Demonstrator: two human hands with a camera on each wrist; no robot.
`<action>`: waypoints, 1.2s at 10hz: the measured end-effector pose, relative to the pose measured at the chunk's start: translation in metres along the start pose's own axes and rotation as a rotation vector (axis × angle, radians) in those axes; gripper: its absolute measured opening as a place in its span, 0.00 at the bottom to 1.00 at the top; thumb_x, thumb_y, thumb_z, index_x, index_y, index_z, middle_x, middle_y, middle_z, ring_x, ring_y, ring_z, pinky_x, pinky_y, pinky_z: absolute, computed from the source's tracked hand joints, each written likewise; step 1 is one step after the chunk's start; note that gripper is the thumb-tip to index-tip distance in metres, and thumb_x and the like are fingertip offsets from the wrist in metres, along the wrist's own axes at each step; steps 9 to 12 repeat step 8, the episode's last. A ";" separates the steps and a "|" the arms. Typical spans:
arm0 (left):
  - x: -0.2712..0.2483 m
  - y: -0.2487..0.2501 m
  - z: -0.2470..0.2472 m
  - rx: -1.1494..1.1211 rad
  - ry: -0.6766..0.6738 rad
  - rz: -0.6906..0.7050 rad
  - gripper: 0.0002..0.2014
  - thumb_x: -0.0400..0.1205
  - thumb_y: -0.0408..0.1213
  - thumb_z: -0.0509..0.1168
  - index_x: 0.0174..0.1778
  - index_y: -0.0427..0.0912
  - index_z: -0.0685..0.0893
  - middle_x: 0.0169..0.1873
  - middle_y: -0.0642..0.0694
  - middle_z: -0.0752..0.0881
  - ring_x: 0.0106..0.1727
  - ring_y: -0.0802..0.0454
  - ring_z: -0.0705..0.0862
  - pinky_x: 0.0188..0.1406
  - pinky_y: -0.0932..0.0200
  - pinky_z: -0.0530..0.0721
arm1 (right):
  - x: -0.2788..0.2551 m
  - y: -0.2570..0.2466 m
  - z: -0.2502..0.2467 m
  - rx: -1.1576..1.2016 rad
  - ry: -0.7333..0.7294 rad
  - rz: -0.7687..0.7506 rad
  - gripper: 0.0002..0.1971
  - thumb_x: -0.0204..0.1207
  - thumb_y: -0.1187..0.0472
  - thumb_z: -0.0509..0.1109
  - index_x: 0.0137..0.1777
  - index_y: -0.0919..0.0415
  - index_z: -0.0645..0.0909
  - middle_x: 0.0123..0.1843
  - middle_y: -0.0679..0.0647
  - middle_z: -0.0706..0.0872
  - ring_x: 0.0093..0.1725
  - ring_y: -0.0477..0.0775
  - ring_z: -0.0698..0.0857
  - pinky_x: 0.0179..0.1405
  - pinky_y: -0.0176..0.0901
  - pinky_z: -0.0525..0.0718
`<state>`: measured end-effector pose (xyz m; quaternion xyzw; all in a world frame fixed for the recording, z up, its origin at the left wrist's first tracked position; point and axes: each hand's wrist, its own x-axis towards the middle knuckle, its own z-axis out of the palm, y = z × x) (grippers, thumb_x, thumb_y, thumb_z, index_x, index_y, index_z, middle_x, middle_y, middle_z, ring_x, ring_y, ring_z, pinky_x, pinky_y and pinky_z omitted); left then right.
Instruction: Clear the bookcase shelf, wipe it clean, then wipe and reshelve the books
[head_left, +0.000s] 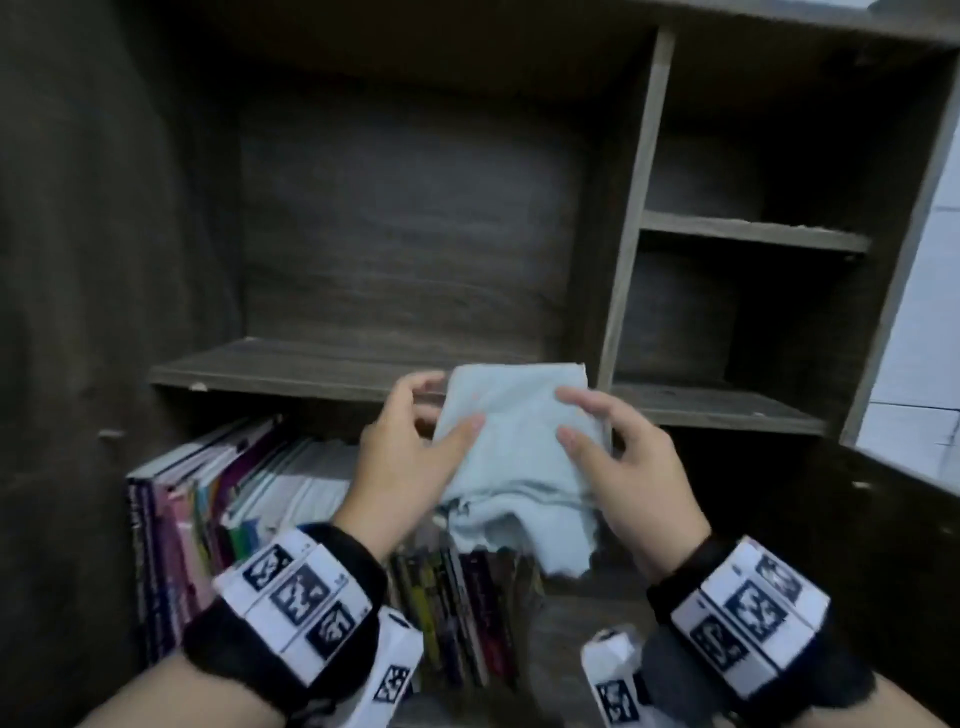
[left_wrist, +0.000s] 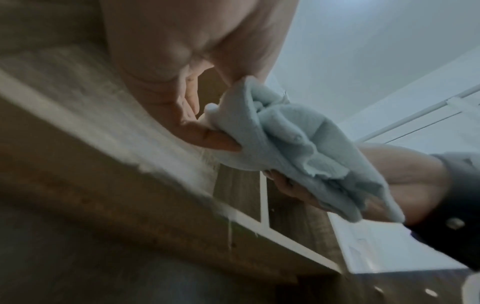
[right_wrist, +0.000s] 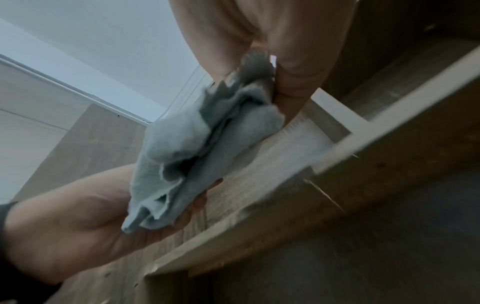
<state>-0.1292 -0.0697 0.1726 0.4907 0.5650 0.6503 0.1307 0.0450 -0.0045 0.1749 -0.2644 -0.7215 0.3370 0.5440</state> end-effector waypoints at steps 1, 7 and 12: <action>0.047 0.028 -0.015 0.056 0.104 0.051 0.21 0.76 0.44 0.75 0.61 0.50 0.75 0.41 0.52 0.84 0.43 0.57 0.83 0.41 0.61 0.80 | 0.056 -0.024 0.018 -0.070 0.043 -0.005 0.13 0.77 0.66 0.72 0.58 0.51 0.85 0.58 0.41 0.86 0.63 0.48 0.83 0.67 0.51 0.81; 0.151 0.000 0.016 0.601 -0.215 -0.180 0.17 0.86 0.43 0.60 0.50 0.35 0.89 0.49 0.40 0.89 0.57 0.43 0.85 0.48 0.58 0.79 | 0.140 0.012 0.048 -1.250 -0.297 0.080 0.15 0.81 0.51 0.64 0.58 0.58 0.85 0.53 0.60 0.86 0.50 0.64 0.86 0.39 0.44 0.78; 0.142 -0.004 0.008 0.481 -0.099 -0.092 0.10 0.85 0.39 0.61 0.48 0.43 0.88 0.47 0.42 0.89 0.58 0.44 0.85 0.50 0.60 0.77 | 0.130 0.012 0.041 -1.081 -0.230 0.045 0.19 0.80 0.48 0.62 0.57 0.60 0.85 0.54 0.62 0.86 0.54 0.66 0.85 0.47 0.47 0.83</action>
